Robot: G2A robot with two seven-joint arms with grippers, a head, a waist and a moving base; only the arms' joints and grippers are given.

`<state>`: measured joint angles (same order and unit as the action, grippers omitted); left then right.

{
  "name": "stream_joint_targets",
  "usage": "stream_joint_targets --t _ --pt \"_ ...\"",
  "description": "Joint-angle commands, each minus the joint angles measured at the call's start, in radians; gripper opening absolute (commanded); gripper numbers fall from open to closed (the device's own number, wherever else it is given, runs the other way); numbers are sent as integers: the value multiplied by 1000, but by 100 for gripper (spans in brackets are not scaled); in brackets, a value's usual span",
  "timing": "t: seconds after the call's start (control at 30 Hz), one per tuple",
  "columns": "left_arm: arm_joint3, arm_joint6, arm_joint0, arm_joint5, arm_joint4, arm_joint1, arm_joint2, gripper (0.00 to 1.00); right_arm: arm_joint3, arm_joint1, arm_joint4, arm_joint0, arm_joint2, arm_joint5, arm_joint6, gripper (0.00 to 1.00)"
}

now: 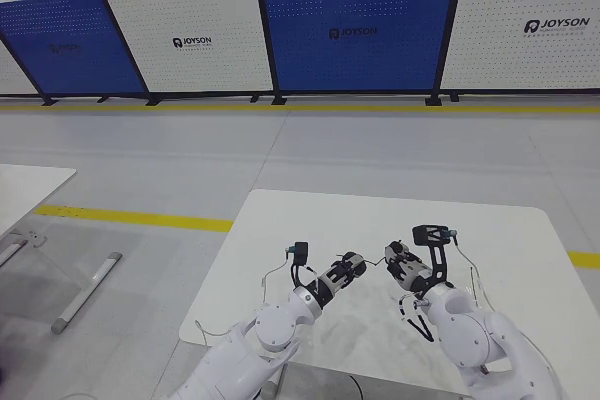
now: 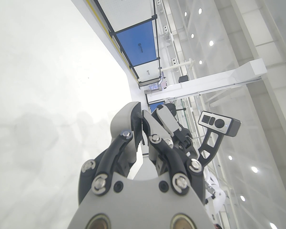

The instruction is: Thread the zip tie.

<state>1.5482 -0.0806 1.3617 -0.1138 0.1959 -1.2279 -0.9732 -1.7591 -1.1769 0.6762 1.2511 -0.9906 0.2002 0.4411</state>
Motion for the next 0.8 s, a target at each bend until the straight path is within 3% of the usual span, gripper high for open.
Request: stream_joint_targets --t 0.0,0.37,0.77 --pt "0 0 0 0 0 0 0 0 0 0 0 0 0 0 0 0" --pt "0 6 1 1 0 0 -1 0 0 0 -1 2 -1 0 -4 0" --pt "-6 -8 8 13 -14 -2 -5 0 -28 3 8 51 -54 -32 -23 0"
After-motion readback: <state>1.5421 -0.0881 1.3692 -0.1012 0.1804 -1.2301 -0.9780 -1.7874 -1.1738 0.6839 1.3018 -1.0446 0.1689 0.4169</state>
